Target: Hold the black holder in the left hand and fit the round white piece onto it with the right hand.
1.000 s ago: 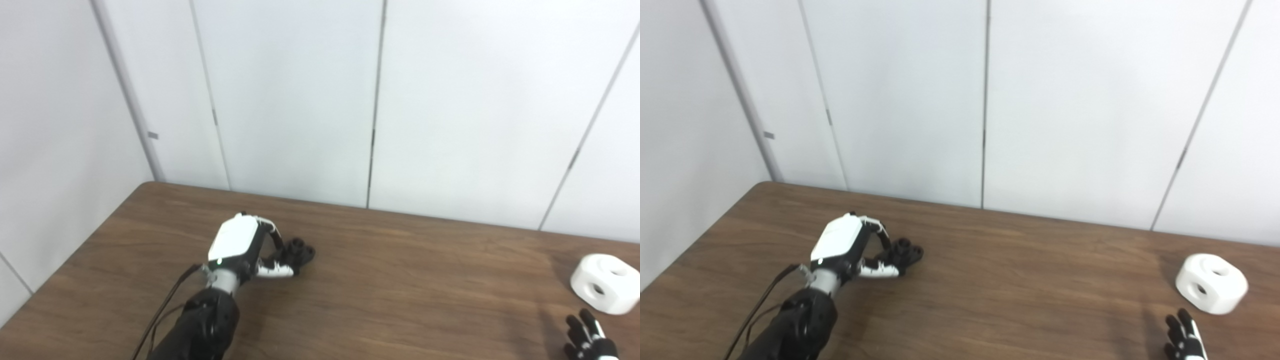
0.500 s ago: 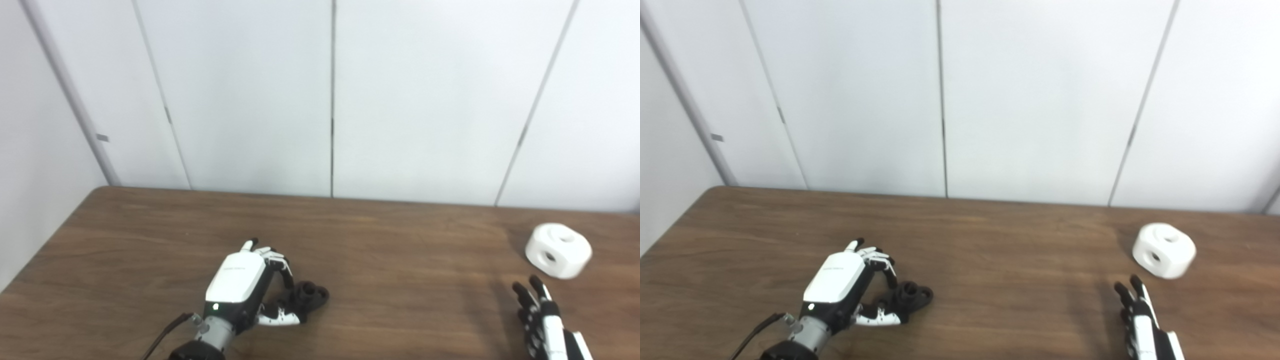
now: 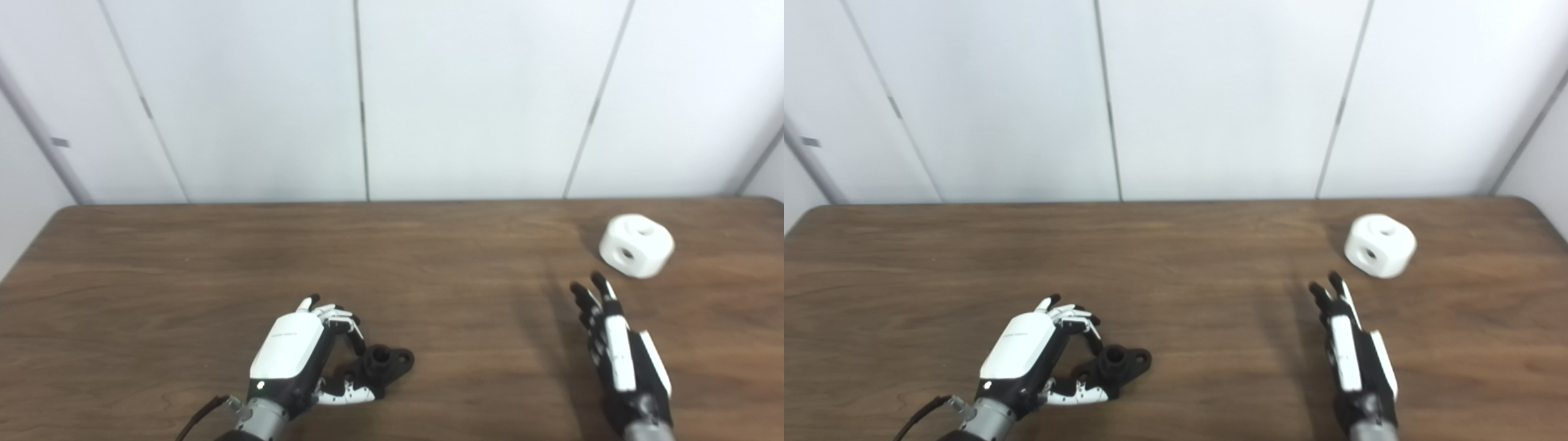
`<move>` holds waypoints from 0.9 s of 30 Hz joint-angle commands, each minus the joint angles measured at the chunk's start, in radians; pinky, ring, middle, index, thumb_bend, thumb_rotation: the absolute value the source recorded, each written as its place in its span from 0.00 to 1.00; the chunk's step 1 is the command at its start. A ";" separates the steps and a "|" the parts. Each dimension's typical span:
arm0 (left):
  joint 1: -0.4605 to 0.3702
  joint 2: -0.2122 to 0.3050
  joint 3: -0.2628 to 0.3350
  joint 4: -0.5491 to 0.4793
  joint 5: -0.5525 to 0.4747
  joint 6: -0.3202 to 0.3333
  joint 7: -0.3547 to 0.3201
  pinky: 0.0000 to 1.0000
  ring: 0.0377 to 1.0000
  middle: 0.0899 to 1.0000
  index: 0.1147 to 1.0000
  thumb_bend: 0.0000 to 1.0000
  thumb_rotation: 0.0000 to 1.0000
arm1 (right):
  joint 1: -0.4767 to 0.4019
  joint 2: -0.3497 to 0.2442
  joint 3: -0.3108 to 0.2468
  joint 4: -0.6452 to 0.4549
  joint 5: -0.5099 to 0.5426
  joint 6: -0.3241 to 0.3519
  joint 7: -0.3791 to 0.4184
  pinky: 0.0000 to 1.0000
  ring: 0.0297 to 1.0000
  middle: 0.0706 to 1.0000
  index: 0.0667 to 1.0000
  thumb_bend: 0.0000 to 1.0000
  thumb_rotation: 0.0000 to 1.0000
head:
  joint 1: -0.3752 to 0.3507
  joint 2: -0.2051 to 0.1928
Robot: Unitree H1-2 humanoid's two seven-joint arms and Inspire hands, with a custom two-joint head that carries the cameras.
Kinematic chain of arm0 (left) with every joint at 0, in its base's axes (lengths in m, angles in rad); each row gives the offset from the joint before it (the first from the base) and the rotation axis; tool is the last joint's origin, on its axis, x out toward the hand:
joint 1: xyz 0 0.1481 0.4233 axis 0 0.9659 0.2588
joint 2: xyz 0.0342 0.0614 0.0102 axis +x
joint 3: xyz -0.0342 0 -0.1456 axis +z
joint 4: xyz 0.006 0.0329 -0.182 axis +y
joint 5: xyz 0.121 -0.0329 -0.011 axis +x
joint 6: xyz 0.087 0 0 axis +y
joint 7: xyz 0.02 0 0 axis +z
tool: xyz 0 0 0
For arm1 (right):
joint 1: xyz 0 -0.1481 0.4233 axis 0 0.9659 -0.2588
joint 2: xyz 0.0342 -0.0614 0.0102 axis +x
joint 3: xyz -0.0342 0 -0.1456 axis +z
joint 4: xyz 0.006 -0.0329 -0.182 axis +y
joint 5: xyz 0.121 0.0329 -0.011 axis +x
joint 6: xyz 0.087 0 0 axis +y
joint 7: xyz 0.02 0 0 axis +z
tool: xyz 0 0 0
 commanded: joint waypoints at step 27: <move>0.035 -0.045 0.001 0.037 0.002 -0.065 0.021 1.00 0.86 0.76 0.42 0.52 0.05 | -0.034 -0.022 -0.028 -0.094 -0.053 0.069 -0.019 1.00 0.91 0.89 0.92 0.57 0.88 | -0.036 0.037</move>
